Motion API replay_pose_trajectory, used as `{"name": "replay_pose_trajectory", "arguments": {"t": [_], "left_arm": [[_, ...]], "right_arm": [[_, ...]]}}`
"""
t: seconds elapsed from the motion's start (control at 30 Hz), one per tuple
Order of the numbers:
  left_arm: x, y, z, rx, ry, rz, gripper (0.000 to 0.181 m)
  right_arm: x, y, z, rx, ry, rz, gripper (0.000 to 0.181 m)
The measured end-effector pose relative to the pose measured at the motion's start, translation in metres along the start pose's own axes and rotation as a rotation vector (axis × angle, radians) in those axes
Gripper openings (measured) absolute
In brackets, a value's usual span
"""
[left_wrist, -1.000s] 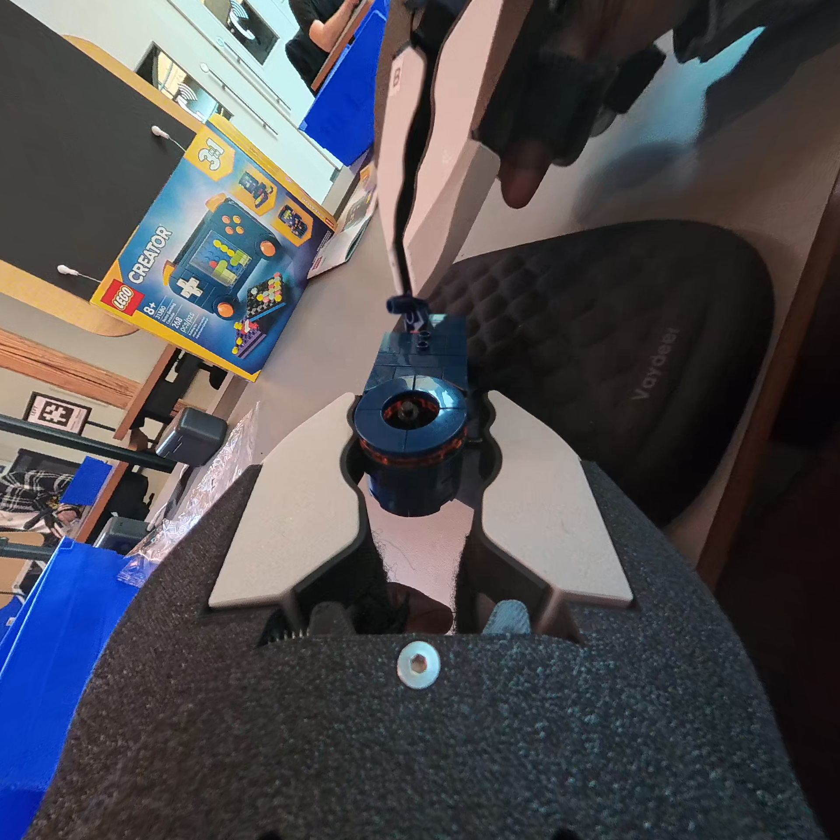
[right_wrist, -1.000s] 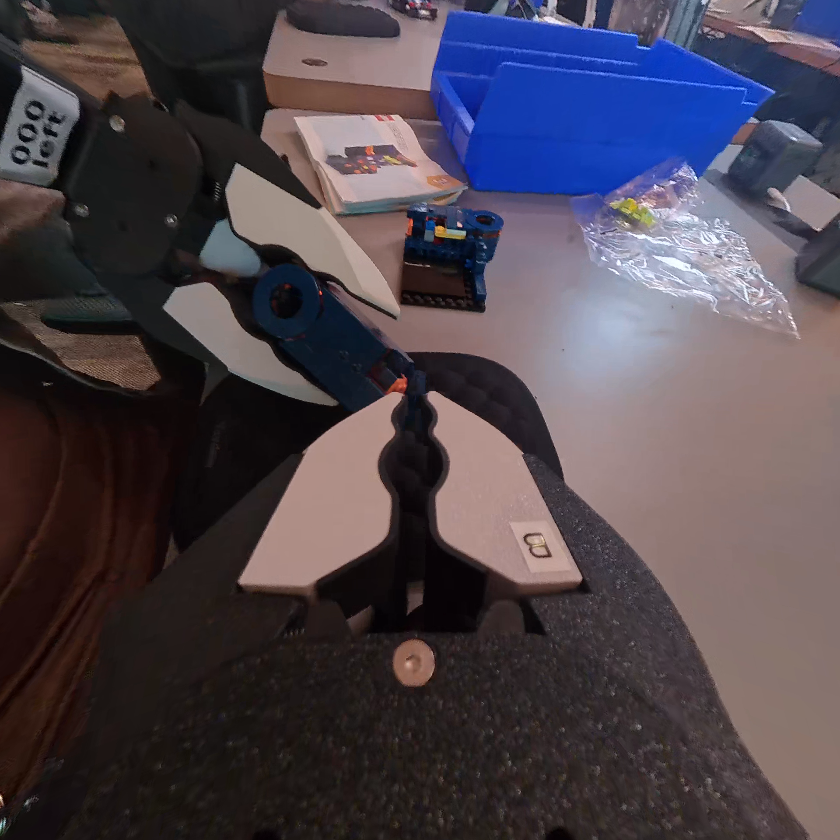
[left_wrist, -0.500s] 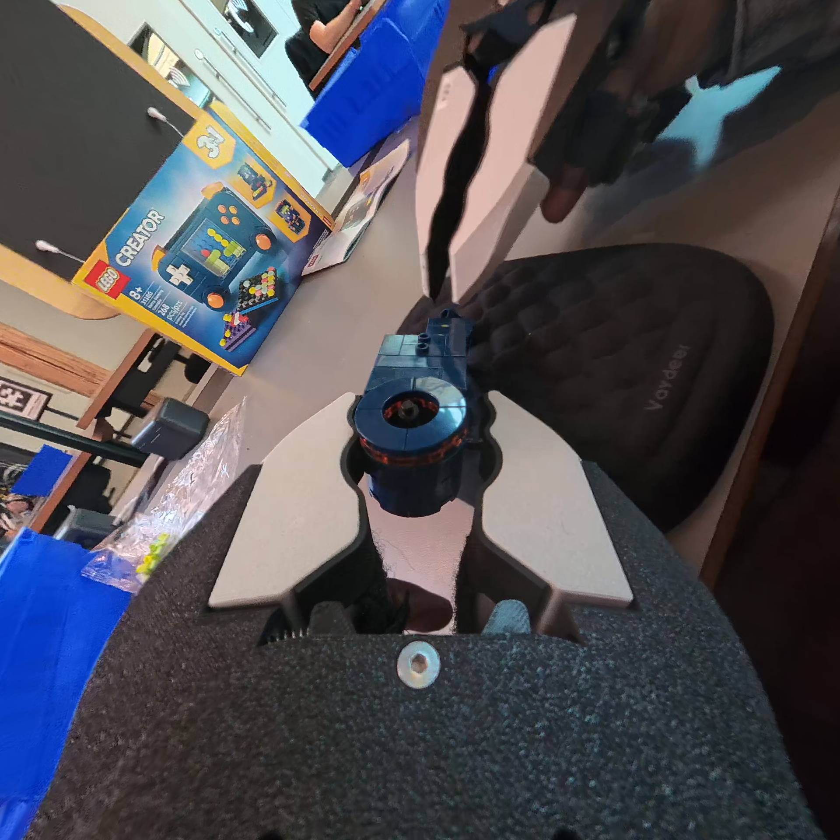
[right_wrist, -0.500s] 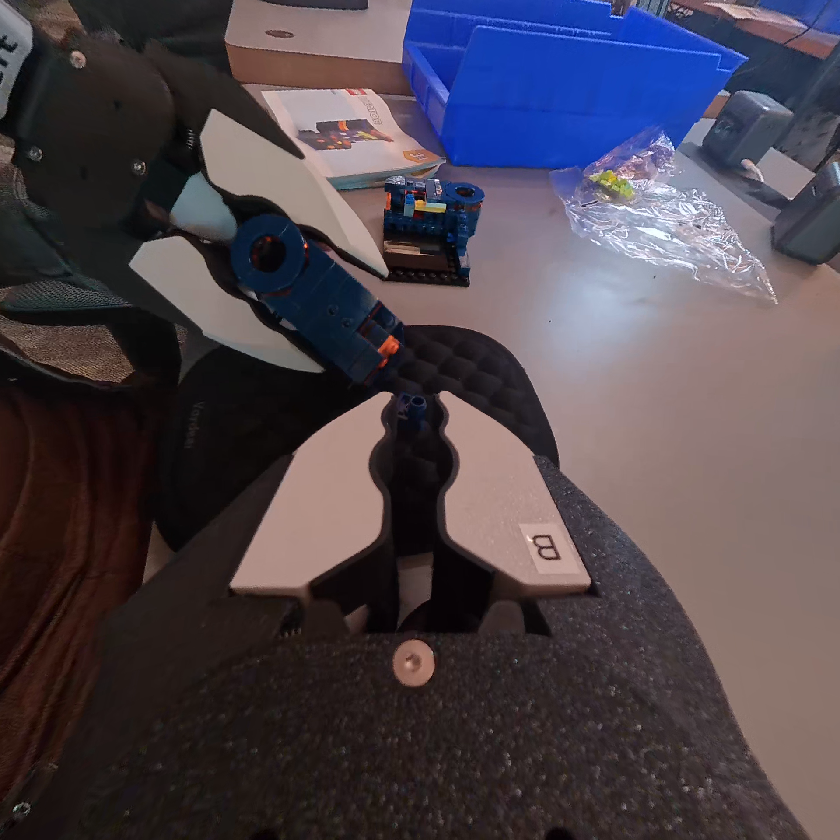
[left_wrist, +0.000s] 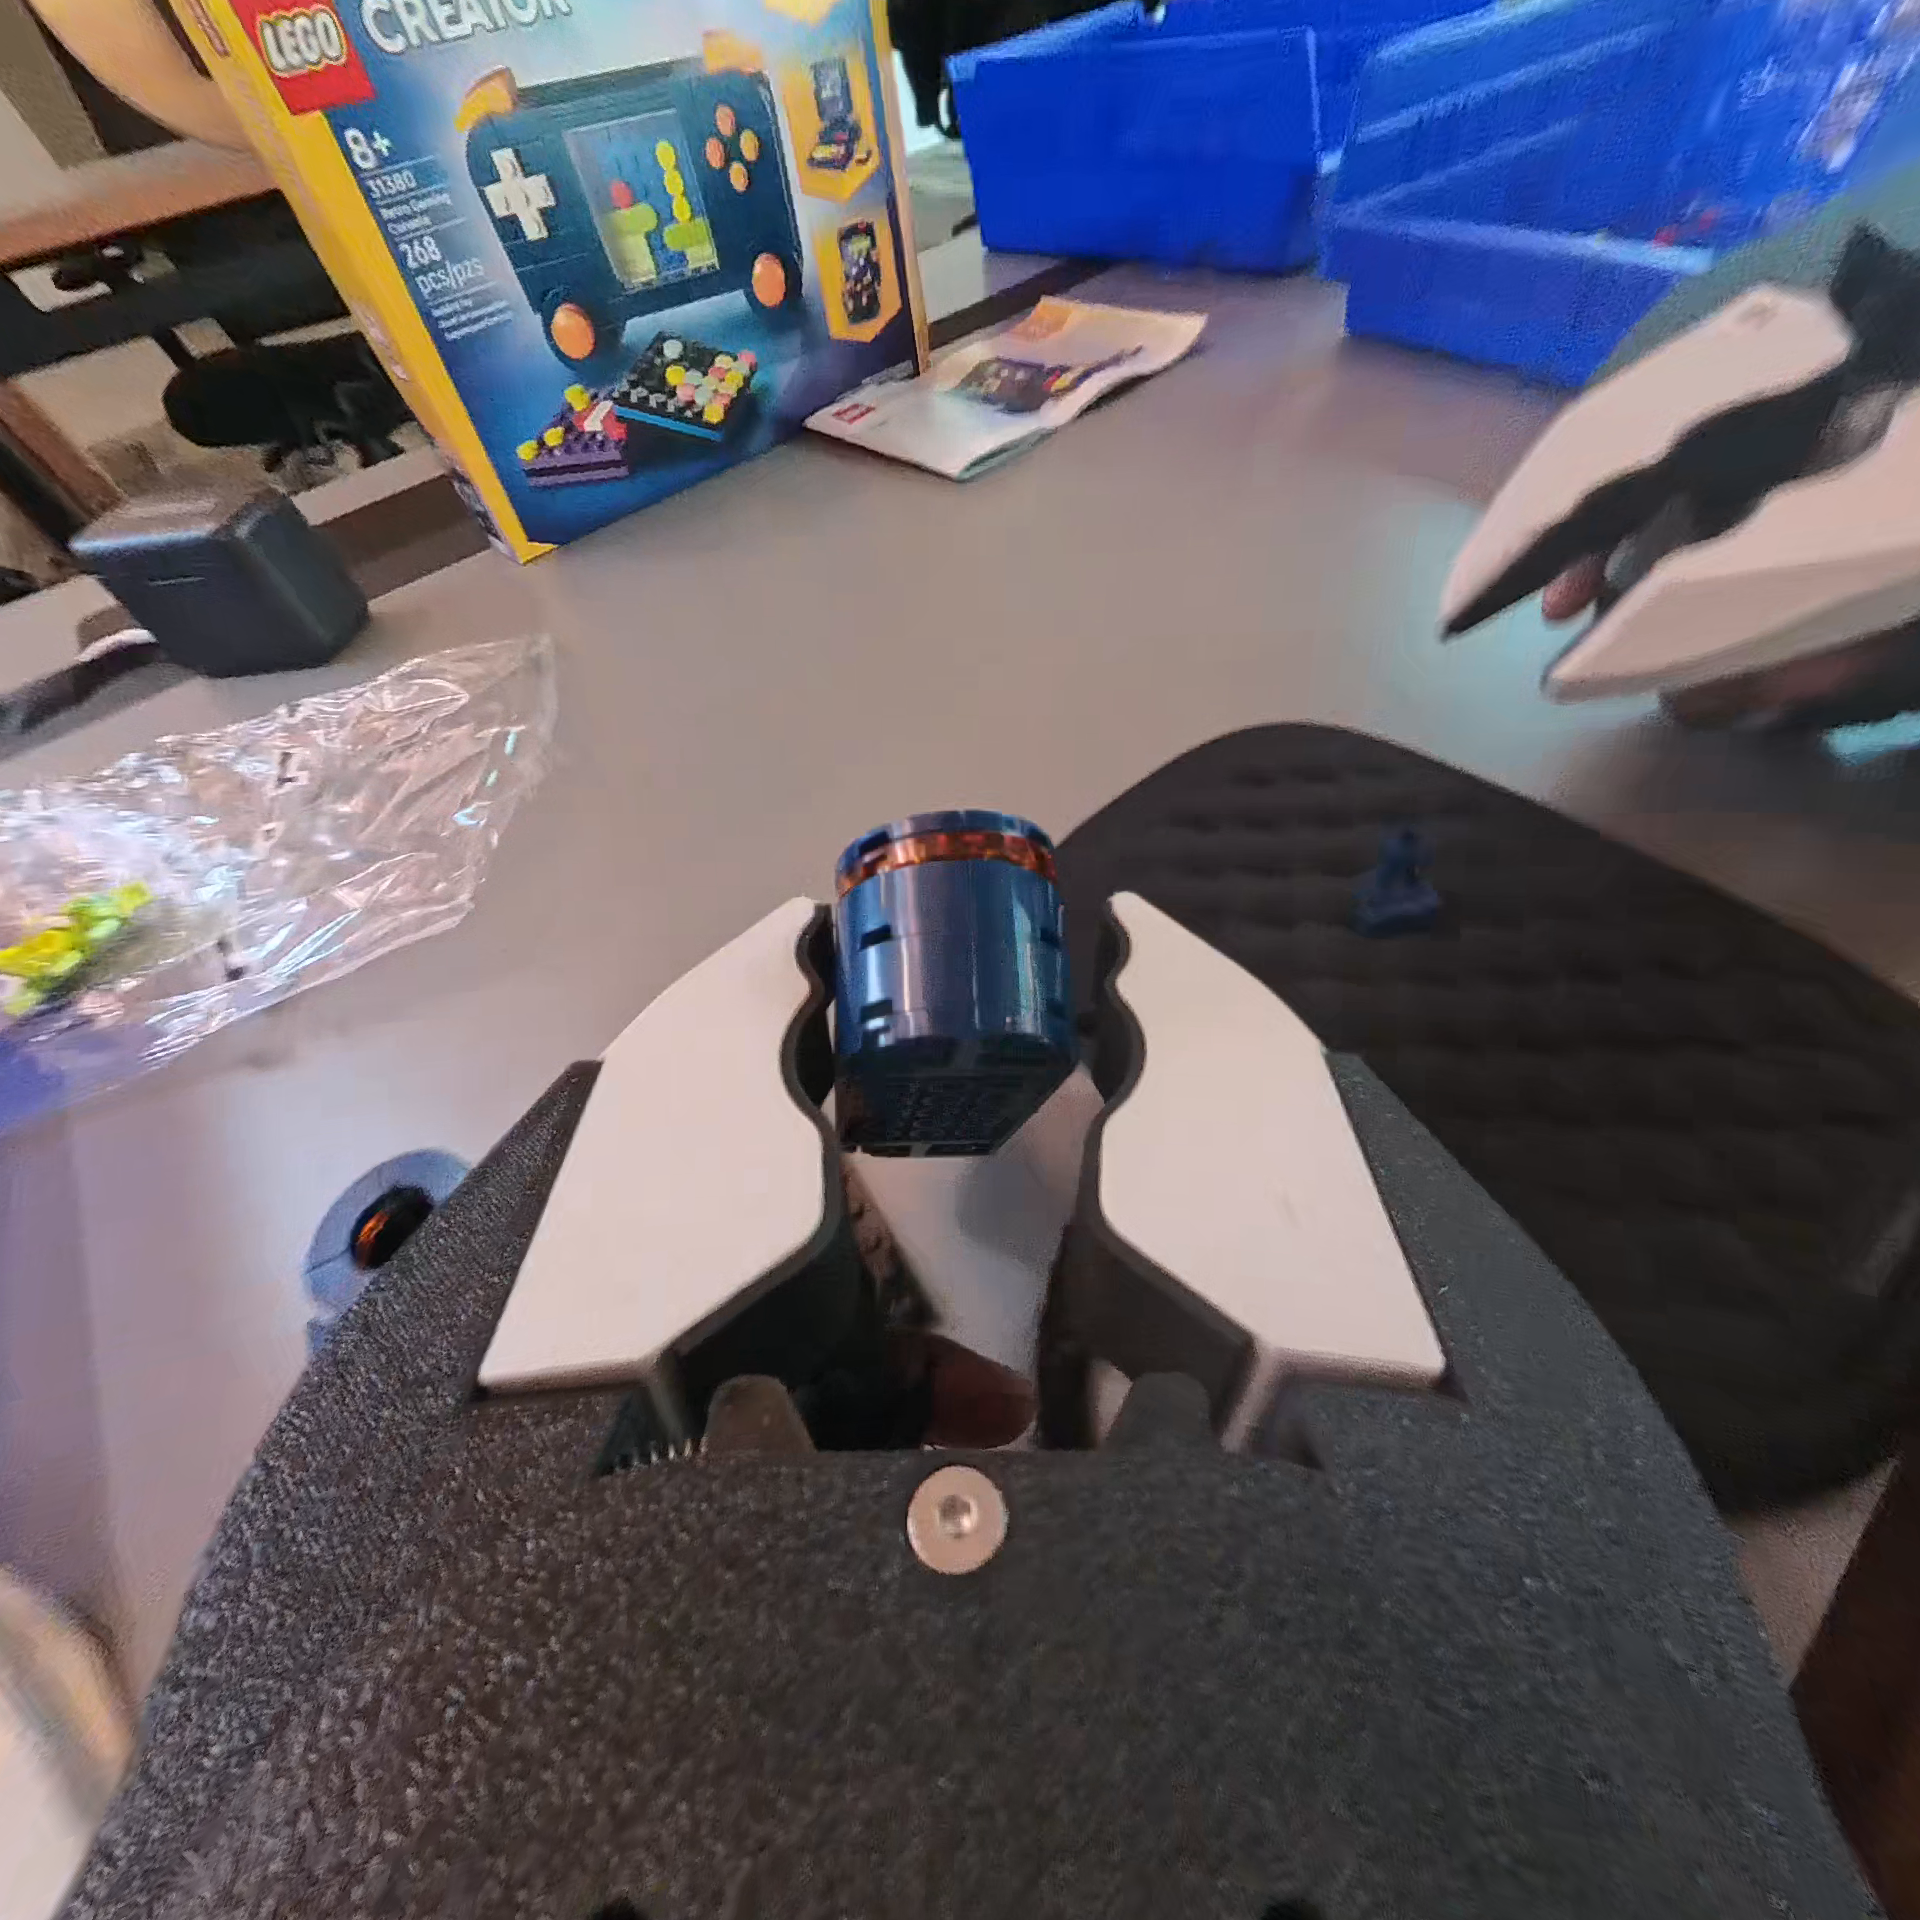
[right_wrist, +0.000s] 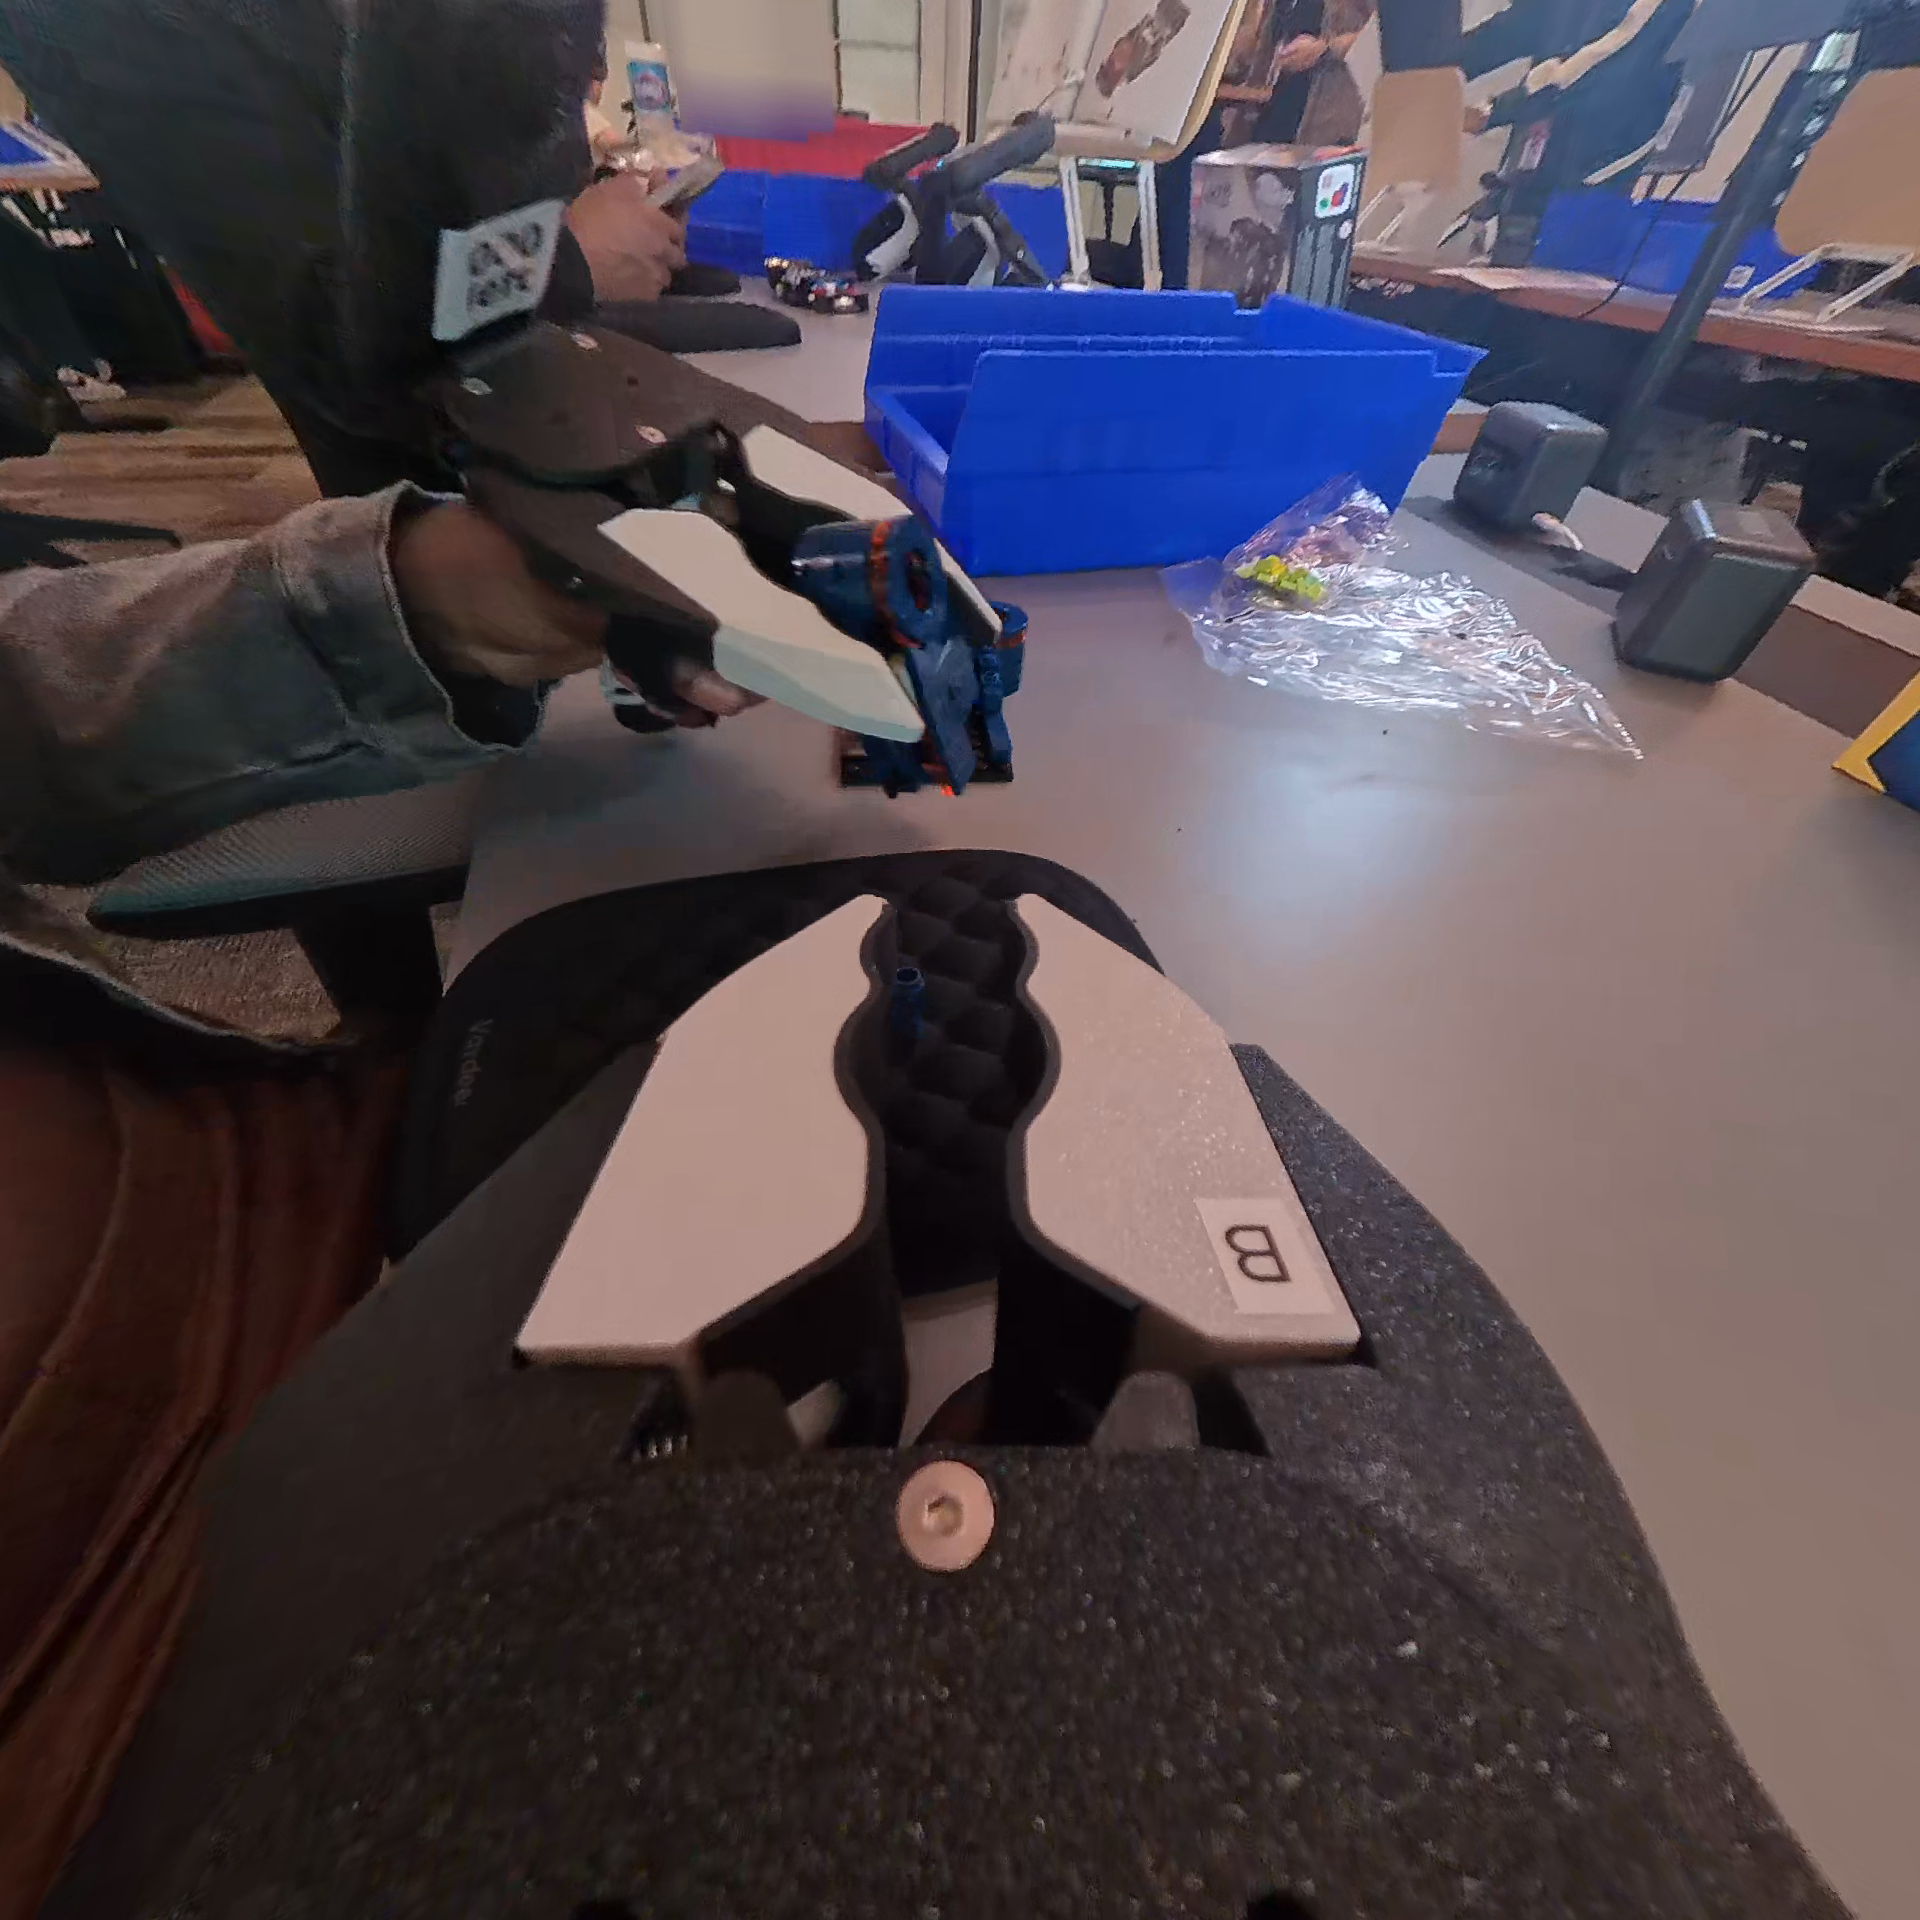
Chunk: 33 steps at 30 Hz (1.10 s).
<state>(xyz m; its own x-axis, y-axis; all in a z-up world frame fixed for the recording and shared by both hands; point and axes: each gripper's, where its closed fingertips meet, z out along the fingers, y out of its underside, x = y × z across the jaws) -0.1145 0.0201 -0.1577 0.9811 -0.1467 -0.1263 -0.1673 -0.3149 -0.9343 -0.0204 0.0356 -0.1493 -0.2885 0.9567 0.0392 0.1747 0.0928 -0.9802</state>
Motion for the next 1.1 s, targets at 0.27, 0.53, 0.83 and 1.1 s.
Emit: {"name": "replay_pose_trajectory", "arguments": {"t": [0.27,0.53,0.83,1.1], "left_arm": [[-0.031,-0.019,0.050,-0.021,-0.036,-0.036,0.046],[-0.028,-0.024,0.105,-0.055,0.010,-0.049,0.047],[-0.036,0.005,0.075,-0.201,-0.096,-0.010,0.048],[-0.030,0.028,0.066,-0.293,-0.123,0.048,0.048]], "right_arm": [[0.006,-0.011,-0.010,0.105,0.027,0.020,0.015],[0.009,-0.016,-0.016,0.155,0.037,0.037,0.013],[0.008,-0.016,-0.015,0.147,0.038,0.033,0.013],[0.009,-0.016,-0.015,0.154,0.040,0.039,0.013]]}}
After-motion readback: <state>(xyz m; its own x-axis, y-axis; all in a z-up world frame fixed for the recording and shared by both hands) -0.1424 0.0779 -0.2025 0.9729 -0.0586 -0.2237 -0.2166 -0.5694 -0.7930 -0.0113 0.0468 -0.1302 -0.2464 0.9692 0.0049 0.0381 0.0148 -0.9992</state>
